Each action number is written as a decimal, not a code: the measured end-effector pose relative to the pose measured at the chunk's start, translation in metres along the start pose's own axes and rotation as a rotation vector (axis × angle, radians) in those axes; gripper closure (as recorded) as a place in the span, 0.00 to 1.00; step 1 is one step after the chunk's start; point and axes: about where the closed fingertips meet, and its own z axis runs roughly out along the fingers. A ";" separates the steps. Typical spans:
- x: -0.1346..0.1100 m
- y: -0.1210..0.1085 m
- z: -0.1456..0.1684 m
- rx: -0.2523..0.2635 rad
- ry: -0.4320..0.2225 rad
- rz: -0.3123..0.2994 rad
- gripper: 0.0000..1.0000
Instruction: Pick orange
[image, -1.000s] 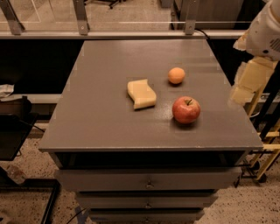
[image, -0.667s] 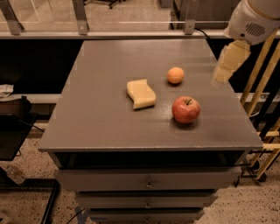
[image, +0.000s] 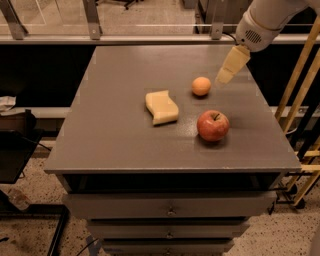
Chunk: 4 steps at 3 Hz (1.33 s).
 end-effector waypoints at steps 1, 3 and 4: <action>-0.006 -0.007 0.031 -0.028 -0.028 0.036 0.00; -0.017 0.001 0.081 -0.117 -0.076 0.038 0.00; -0.023 0.006 0.099 -0.172 -0.080 0.013 0.00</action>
Offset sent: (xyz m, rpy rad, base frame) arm 0.0438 0.0313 -0.0714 0.1628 0.0479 0.0174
